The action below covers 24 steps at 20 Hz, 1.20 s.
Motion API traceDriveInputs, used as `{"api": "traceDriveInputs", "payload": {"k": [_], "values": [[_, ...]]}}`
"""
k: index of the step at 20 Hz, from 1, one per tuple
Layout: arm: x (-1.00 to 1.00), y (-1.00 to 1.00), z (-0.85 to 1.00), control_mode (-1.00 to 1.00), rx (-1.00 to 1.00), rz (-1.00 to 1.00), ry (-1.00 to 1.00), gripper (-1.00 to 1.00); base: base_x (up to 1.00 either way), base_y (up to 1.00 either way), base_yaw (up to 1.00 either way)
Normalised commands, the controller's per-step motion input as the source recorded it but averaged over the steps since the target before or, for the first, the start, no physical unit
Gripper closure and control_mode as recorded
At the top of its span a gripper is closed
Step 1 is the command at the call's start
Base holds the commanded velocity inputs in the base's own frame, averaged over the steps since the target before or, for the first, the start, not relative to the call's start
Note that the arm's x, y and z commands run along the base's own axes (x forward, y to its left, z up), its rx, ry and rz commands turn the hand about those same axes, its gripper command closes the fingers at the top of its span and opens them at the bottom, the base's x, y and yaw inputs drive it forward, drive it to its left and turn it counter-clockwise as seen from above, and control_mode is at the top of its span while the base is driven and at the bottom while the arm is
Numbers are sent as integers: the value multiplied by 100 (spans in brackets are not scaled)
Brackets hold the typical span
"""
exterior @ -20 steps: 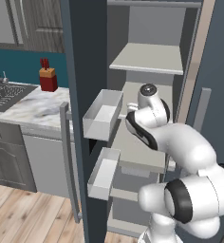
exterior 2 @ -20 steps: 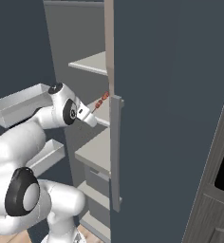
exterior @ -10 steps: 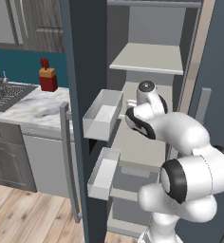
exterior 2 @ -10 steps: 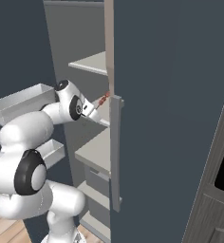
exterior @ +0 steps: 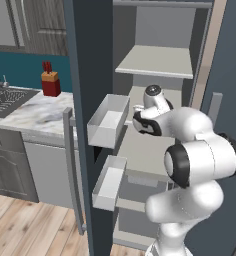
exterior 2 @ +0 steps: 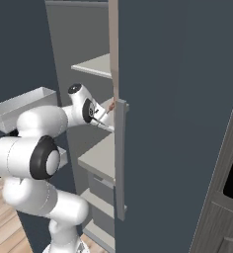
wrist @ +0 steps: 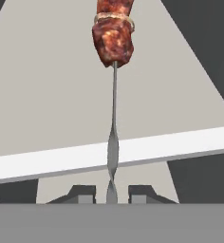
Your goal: Store the kebab skewer in the freezer for long-term storage. Close the freezer door after placing the cooked food.
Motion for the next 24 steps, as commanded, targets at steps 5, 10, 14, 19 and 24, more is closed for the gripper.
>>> {"api": "traceDriveInputs", "payload": {"k": [5, 10, 14, 19, 24], "values": [[51, -13, -7, -100, 0, 0, 0, 100, 0, 0, 0], [40, -6, -12, -100, 0, 0, 2, 100, 0, 0, 0], [36, 0, -22, -100, 0, 0, 1, 100, 0, 0, 0], [37, -7, -38, -100, -1, 0, 1, 100, 0, 0, 0], [41, -9, -29, -100, 0, 0, 0, 100, 0, 0, 0]]}}
